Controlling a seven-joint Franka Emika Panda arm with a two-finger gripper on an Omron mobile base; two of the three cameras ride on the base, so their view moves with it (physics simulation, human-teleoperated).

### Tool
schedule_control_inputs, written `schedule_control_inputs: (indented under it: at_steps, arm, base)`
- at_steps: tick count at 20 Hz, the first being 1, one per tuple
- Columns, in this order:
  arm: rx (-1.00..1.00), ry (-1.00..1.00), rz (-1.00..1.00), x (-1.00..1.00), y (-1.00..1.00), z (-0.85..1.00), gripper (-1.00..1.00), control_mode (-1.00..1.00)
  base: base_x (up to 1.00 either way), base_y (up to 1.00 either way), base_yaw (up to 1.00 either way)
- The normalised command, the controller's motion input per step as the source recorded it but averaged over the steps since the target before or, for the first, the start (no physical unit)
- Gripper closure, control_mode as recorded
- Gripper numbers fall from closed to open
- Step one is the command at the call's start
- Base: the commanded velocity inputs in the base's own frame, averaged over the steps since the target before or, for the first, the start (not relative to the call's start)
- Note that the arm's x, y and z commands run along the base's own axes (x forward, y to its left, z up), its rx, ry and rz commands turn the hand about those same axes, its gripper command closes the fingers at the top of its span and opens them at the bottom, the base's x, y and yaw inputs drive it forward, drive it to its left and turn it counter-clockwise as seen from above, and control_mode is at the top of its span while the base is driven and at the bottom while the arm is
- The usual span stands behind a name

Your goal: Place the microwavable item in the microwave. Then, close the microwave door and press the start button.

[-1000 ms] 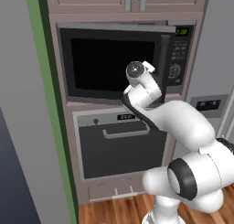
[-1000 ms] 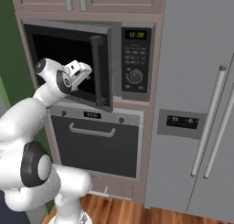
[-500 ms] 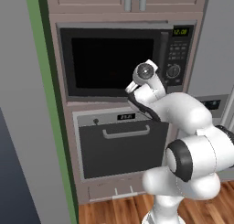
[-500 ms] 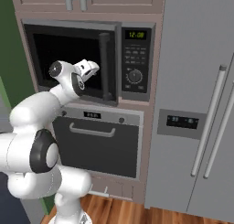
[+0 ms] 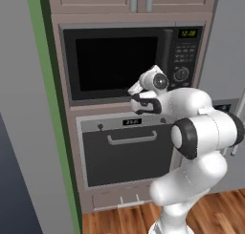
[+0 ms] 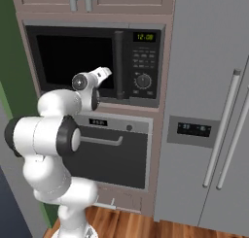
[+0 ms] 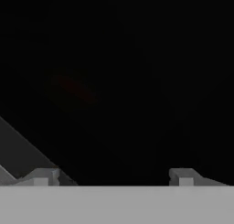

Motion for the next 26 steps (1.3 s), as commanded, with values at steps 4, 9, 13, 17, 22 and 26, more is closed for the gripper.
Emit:
schedule_control_inputs:
  at_steps: [4,9,13,17,22,26]
  arm:
    - [0.08,0.0,0.17,0.58,0.0,0.08,-1.0,-1.0]
    - [0.01,0.02,0.05,-0.4,-0.02,0.63,-1.0,-1.0]
    - [0.0,0.05,0.0,-1.0,-0.24,0.81,-1.0,-1.0]
    - [0.0,0.08,0.0,-0.94,-0.57,0.46,-1.0,-1.0]
    - [0.0,0.08,0.02,-0.16,-0.52,-0.15,-1.0,-1.0]
    - [0.0,0.0,0.11,0.11,-0.34,-0.3,-1.0,-1.0]
  base:
    - [0.0,0.0,0.0]
    - [0.0,0.0,0.0]
    - [0.0,0.0,0.0]
    - [0.0,0.0,0.0]
    - [0.0,0.0,0.0]
    - [0.0,0.0,0.0]
